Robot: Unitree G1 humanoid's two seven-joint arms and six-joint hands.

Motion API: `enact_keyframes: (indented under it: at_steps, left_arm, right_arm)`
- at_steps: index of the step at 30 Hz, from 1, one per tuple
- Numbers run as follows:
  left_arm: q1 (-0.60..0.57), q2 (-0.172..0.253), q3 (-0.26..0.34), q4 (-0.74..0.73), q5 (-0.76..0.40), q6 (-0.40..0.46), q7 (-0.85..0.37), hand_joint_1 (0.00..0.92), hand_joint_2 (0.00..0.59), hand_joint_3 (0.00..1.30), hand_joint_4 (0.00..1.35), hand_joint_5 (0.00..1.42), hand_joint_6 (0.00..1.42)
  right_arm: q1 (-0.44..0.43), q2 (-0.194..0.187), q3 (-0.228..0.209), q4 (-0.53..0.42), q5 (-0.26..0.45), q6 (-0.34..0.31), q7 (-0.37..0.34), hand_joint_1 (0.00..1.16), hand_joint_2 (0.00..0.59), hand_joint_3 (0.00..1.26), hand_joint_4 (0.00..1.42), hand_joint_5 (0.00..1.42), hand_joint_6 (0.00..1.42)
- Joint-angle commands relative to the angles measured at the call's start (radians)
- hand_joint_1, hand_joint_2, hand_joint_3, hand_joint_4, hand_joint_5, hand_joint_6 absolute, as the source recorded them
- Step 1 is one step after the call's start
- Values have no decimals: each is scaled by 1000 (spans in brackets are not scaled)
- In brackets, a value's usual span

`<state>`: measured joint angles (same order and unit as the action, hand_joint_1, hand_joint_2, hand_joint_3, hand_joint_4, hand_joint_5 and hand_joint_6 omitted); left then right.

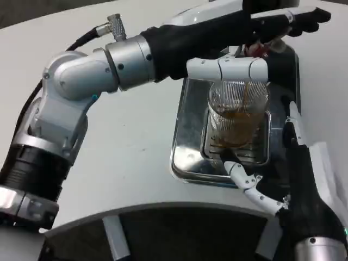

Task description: Grasp the cup under the faucet to collect the drink, then remove the cup.

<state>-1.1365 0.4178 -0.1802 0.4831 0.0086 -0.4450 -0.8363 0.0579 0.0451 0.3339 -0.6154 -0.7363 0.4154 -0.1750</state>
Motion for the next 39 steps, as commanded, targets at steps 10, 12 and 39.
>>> enact_keyframes:
  at_steps: [10, 12, 39]
  left_arm:
    - [8, 22, -26, 23, 31, 12, -41, 0, 105, 93, 0, 76, 172]
    - [8, 22, -26, 23, 31, 12, -41, 0, 105, 93, 0, 76, 172]
    - [-12, 35, -19, 61, 28, -8, -52, 0, 115, 94, 0, 76, 172]
  right_arm:
    - [-104, 89, 36, 80, 45, 17, -67, 655, 262, 15, 0, 50, 139]
    - [-113, 91, 38, 89, 48, 22, -75, 654, 262, 15, 1, 50, 136]
    - [-253, 75, 0, 272, 175, -37, -206, 692, 249, 34, 66, 120, 177]
